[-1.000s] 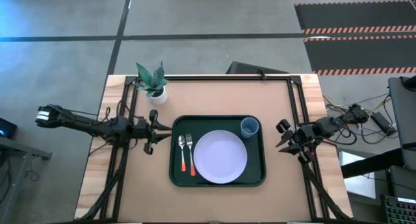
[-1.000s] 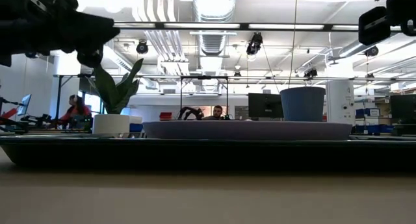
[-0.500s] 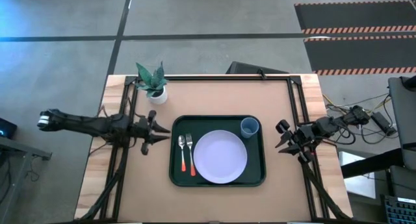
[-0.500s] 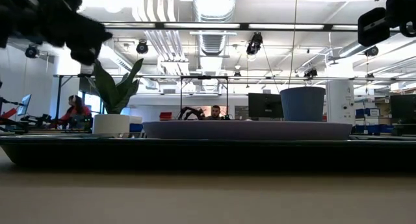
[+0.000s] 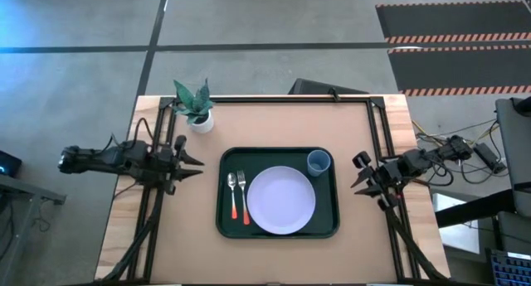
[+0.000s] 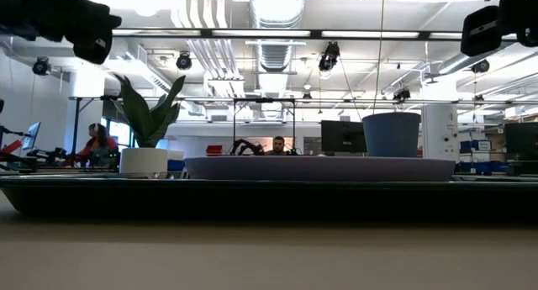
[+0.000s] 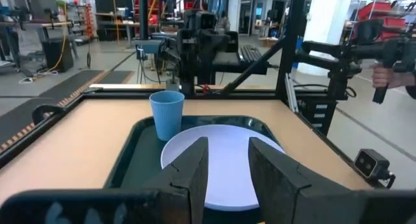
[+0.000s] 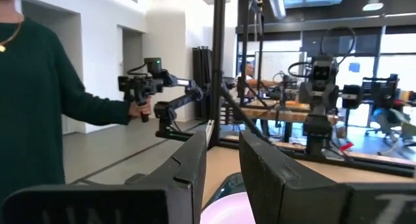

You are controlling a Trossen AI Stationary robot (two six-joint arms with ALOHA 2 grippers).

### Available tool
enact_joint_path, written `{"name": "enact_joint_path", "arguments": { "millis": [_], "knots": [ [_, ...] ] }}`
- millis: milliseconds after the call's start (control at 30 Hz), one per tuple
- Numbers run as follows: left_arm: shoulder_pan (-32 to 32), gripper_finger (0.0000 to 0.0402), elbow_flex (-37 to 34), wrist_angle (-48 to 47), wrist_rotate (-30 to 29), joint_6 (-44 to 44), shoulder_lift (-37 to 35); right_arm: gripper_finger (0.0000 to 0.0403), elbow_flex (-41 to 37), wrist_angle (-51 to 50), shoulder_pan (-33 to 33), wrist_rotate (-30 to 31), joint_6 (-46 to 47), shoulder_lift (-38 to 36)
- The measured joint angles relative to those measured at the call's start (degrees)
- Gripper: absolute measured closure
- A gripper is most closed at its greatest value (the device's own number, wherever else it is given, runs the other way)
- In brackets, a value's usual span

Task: Pick and place plate/cup/fork/spoon on tray
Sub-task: Return to Home Position

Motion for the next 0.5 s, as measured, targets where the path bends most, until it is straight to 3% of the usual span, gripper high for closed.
{"name": "enact_joint_path", "arguments": {
  "millis": [200, 500],
  "knots": [
    [0.0, 0.0309, -3.5, 3.0, 0.1, 0.0, -4.1, 0.0323, 0.0, 0.1, -4.2, -0.1, -1.4, 0.0],
    [0.0, 0.0309, -5.8, -0.1, 0.1, -2.9, -8.9, 0.0323, 0.0, -3.4, -12.0, -3.6, 2.3, 0.1]
  ]
}}
